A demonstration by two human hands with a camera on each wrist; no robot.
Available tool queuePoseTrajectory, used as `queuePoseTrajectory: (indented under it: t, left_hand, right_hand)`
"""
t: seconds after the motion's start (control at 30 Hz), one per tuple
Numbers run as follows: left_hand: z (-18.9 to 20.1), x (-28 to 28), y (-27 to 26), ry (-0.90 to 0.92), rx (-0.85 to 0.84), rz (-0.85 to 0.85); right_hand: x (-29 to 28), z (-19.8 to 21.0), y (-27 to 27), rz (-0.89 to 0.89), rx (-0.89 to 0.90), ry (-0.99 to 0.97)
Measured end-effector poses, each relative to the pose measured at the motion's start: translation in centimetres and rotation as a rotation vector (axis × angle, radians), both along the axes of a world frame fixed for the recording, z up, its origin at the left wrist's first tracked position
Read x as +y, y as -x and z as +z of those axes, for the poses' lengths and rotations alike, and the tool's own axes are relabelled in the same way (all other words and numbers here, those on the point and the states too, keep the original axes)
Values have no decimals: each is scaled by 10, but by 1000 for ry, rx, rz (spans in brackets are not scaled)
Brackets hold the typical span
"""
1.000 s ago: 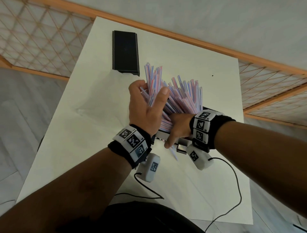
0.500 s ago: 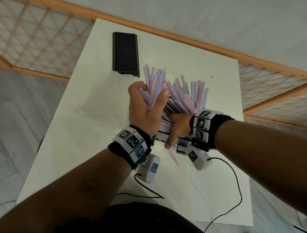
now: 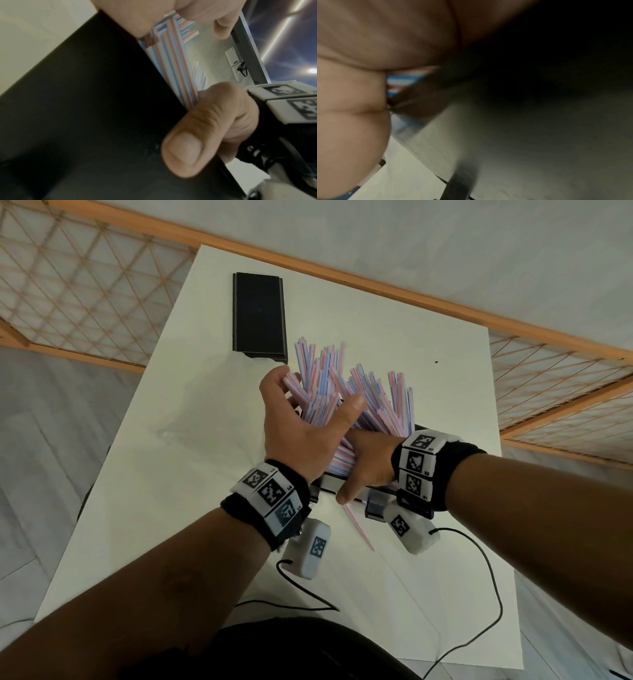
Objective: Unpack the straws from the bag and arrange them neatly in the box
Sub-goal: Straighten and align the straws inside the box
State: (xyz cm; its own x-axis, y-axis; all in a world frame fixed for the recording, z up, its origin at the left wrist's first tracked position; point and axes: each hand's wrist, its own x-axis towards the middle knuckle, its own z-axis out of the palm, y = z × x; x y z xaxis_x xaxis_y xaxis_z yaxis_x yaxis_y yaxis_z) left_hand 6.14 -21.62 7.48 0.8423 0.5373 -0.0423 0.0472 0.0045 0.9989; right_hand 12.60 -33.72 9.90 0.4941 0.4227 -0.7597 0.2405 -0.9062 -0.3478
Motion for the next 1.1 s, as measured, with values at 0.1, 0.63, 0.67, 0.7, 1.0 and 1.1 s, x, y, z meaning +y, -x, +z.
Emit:
queuePoseTrajectory:
  t: [0.1, 0.63, 0.67, 0.7, 1.0, 1.1]
  left_hand:
    - [2, 2, 0, 2, 11, 10]
    - [-8, 1, -8, -191, 136, 48]
    - [-8, 1, -7, -186, 137, 50]
    - [-8, 2, -7, -176, 143, 49]
    - [4, -1, -3, -91, 159, 49]
    - [3, -1, -3, -75, 153, 46]
  right_hand:
    - [-6, 6, 2, -20, -88, -112]
    - [-48, 20, 41, 61, -512, -140]
    - [-47, 15, 42, 74, -456, -79]
    - [-46, 11, 42, 82, -416, -32]
    - [-34, -9, 41, 101, -406, 101]
    - [-31, -9, 38, 133, -409, 151]
